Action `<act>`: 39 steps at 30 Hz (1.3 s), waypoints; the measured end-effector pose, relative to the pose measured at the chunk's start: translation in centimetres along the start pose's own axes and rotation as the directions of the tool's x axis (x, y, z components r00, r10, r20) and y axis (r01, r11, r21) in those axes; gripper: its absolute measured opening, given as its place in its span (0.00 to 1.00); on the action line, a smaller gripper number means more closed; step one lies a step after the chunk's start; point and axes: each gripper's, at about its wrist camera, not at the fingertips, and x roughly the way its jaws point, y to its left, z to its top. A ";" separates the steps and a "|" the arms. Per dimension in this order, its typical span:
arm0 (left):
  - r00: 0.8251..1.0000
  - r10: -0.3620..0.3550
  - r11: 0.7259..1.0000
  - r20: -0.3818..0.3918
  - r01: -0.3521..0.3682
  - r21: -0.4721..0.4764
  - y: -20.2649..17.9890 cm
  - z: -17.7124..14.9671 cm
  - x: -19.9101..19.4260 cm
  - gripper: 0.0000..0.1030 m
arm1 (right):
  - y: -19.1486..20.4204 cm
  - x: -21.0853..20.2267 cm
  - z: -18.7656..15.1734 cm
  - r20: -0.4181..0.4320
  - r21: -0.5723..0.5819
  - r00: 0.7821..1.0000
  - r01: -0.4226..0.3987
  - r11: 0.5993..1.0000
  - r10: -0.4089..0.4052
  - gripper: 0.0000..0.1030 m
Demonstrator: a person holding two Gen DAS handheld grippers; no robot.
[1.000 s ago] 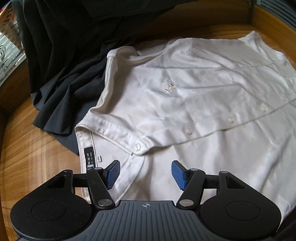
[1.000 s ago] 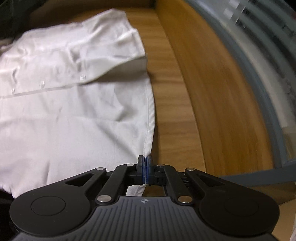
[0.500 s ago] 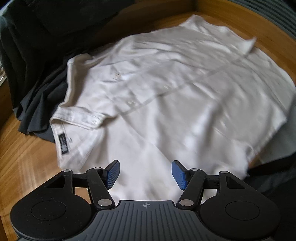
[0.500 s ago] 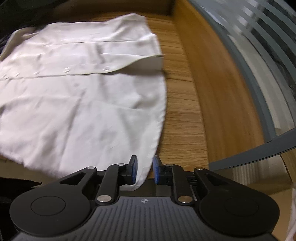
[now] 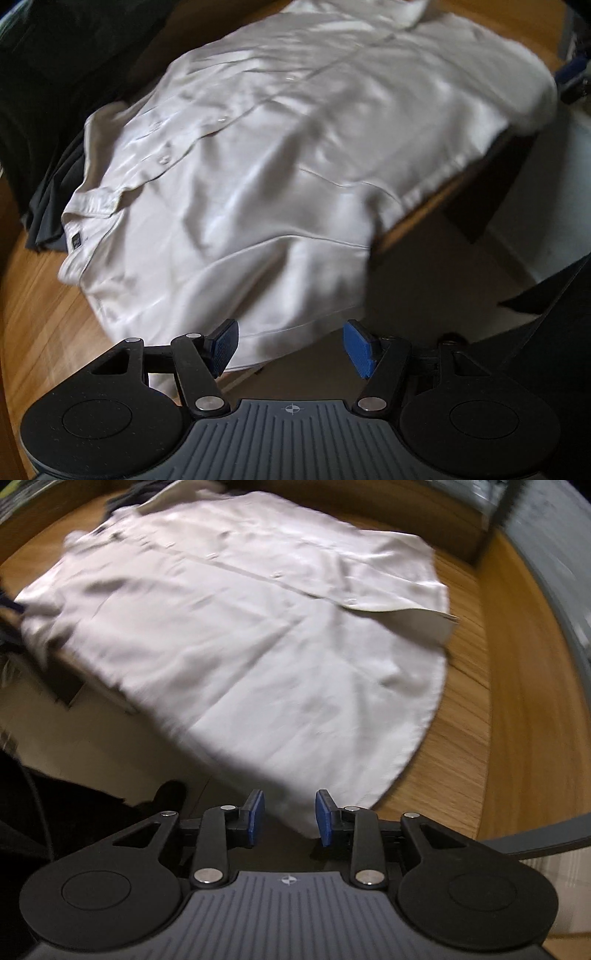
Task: Fold clothes
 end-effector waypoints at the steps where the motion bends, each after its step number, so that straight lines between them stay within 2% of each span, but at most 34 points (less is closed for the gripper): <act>1: 1.000 0.007 1.000 -0.001 -0.007 0.004 -0.4 0.1 0.3 0.64 | 0.3 0.0 -0.2 0.002 -0.018 1.000 -0.007 1.000 0.007 0.34; 5: 0.999 0.047 0.999 -0.006 -0.047 0.020 -1.3 0.3 1.4 0.64 | 1.1 0.1 -1.0 0.007 -0.061 1.000 -0.016 0.998 0.016 0.34; 10: 0.997 0.082 0.996 -0.008 -0.081 0.048 -2.0 0.2 2.7 0.67 | 0.9 0.5 -1.3 0.016 -0.080 1.000 0.002 0.997 0.000 0.39; 12: 0.993 0.117 0.991 0.011 -0.117 0.065 -2.2 0.1 2.4 0.48 | 0.9 1.0 -1.3 0.011 -0.097 1.000 0.009 0.995 -0.008 0.40; 14: 0.993 0.117 0.991 0.019 -0.118 0.064 -2.0 0.1 1.7 0.28 | 1.1 1.3 -1.2 0.011 -0.119 1.000 0.007 0.993 -0.006 0.42; 15: 0.994 0.104 0.993 0.023 -0.105 0.057 -1.9 0.1 1.3 0.22 | 1.3 1.5 -1.2 0.012 -0.132 1.000 0.006 0.991 -0.004 0.46; 16: 0.995 0.095 0.994 0.026 -0.097 0.053 -1.9 0.0 0.9 0.07 | 1.5 1.6 -1.2 0.014 -0.149 1.000 0.005 0.989 -0.003 0.47; 17: 0.996 0.089 0.995 0.029 -0.090 0.049 -1.9 0.0 0.5 0.06 | 1.8 1.7 -1.3 0.016 -0.163 1.000 0.004 0.987 -0.001 0.49; 19: 0.996 0.086 0.996 0.038 -0.088 0.029 -1.9 0.1 -0.5 0.06 | 2.1 1.9 -1.4 0.018 -0.175 1.000 0.001 0.985 0.003 0.49; 24: 0.999 0.021 0.994 0.032 -0.017 -0.110 -1.0 1.0 -3.7 0.06 | 2.1 1.8 -1.4 0.031 -0.166 1.000 0.000 0.986 0.005 0.49; 28: 0.997 -0.070 0.967 0.019 0.073 -0.246 -0.2 1.9 -5.3 0.09 | 1.7 1.6 -1.6 0.037 -0.158 0.999 0.007 0.987 -0.001 0.49; 29: 0.995 -0.090 0.954 0.037 0.097 -0.283 0.0 2.0 -5.6 0.10 | 1.5 1.5 -1.6 0.038 -0.156 0.999 0.009 0.988 -0.003 0.49; 30: 0.992 -0.109 0.940 0.056 0.121 -0.319 0.1 2.0 -6.0 0.12 | 1.4 1.5 -1.7 0.036 -0.153 0.999 0.012 0.988 -0.006 0.49; 31: 0.989 -0.127 0.925 0.076 0.145 -0.350 0.3 2.0 -6.3 0.23 | 1.3 1.5 -1.8 0.035 -0.150 0.999 0.014 0.989 -0.009 0.49; 32: 0.986 -0.138 0.916 0.095 0.163 -0.367 0.4 1.8 -6.5 0.37 | 1.2 1.4 -1.9 0.034 -0.148 0.999 0.016 0.989 -0.011 0.49; 34: 0.990 -0.112 0.918 0.090 0.138 -0.373 0.2 1.3 -6.4 0.44 | 1.2 1.3 -2.0 0.031 -0.149 0.999 0.019 0.989 -0.015 0.49; 36: 0.994 -0.088 0.922 0.064 0.105 -0.372 0.2 0.5 -5.9 0.44 | 1.2 1.1 -2.1 0.032 -0.152 0.999 0.024 0.988 -0.019 0.49; 39: 0.999 -0.039 0.908 0.022 0.045 -0.416 1.3 -1.2 -5.1 0.44 | 1.1 0.9 -1.9 0.037 -0.150 0.999 0.030 0.988 -0.025 0.51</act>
